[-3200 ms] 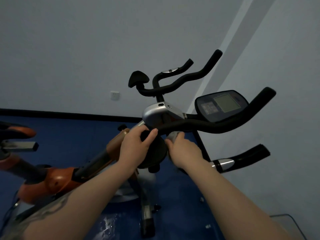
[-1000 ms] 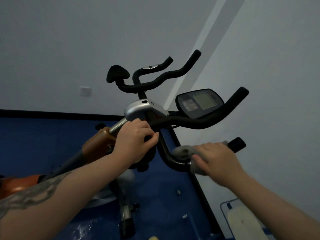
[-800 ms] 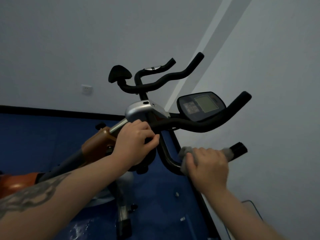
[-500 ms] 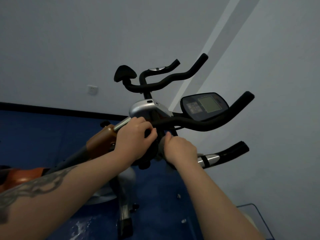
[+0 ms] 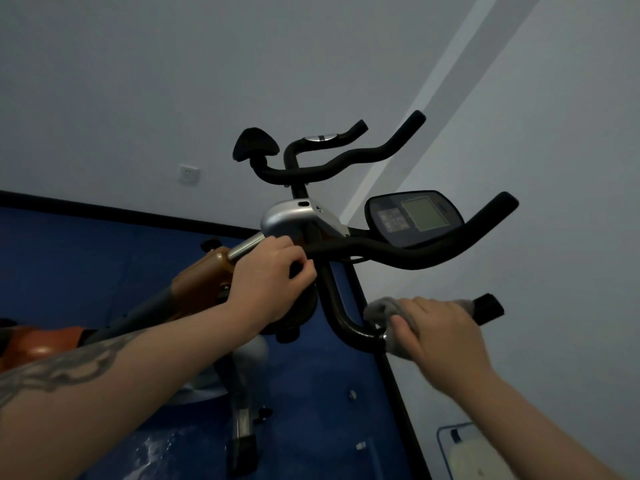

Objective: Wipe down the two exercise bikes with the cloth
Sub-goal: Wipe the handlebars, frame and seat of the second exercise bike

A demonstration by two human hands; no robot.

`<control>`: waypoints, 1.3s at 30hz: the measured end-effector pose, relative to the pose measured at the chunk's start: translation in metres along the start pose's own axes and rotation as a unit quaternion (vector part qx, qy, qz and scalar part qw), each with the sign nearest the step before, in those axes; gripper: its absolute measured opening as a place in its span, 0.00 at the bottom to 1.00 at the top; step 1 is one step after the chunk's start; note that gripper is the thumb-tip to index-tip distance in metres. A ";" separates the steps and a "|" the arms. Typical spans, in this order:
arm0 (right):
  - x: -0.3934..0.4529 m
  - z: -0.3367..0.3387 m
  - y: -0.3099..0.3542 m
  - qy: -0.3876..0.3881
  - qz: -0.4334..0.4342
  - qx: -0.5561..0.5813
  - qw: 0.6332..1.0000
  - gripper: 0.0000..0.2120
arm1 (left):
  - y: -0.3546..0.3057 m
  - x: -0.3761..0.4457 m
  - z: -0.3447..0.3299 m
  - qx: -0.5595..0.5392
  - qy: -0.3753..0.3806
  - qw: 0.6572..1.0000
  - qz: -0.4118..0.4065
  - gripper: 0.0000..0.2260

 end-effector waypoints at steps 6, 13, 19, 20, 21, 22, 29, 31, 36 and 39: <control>0.038 -0.030 0.083 0.077 -0.097 -0.097 0.987 0.22 | 0.000 0.001 0.003 0.008 -0.012 1.000 0.001 0.11; 0.081 -0.049 0.075 0.156 -0.166 0.074 0.971 0.19 | -0.003 -0.001 0.001 0.001 -0.006 1.000 0.002 0.11; 0.039 -0.023 0.082 0.107 -0.059 0.051 0.991 0.23 | -0.001 -0.002 0.002 -0.005 0.005 1.000 -0.002 0.12; 0.033 -0.019 0.077 0.104 -0.027 0.051 0.993 0.23 | -0.001 -0.002 0.001 -0.003 0.006 1.000 -0.003 0.12; 0.031 -0.014 0.069 0.102 0.005 0.047 0.994 0.24 | 0.000 -0.002 0.001 -0.003 0.007 1.000 -0.004 0.11; 0.029 -0.009 0.060 0.093 0.044 0.037 0.994 0.24 | 0.000 -0.002 0.001 -0.005 0.007 1.000 -0.005 0.11; 0.008 -0.015 0.035 0.047 0.069 -0.026 0.996 0.22 | 0.001 0.000 -0.001 -0.002 -0.009 1.000 0.001 0.10; 0.019 -0.026 0.056 0.029 0.038 -0.053 0.997 0.25 | 0.002 0.000 -0.001 -0.002 -0.014 1.000 -0.001 0.09; 0.046 -0.037 0.078 0.147 -0.044 -0.011 0.988 0.24 | 0.001 0.001 0.001 -0.005 -0.012 1.000 0.000 0.13; 0.074 -0.065 0.066 0.192 -0.127 0.076 0.970 0.25 | -0.001 0.001 0.002 0.000 -0.010 1.000 0.007 0.13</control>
Point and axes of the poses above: each hand's wrist, its own x-axis towards the middle knuckle, its own z-axis out of the back of the hand, y = z × x, the point moved 4 cm from there along x, towards the middle knuckle, and after that the axes turned 2 degrees about x, right-handed, at the moved point
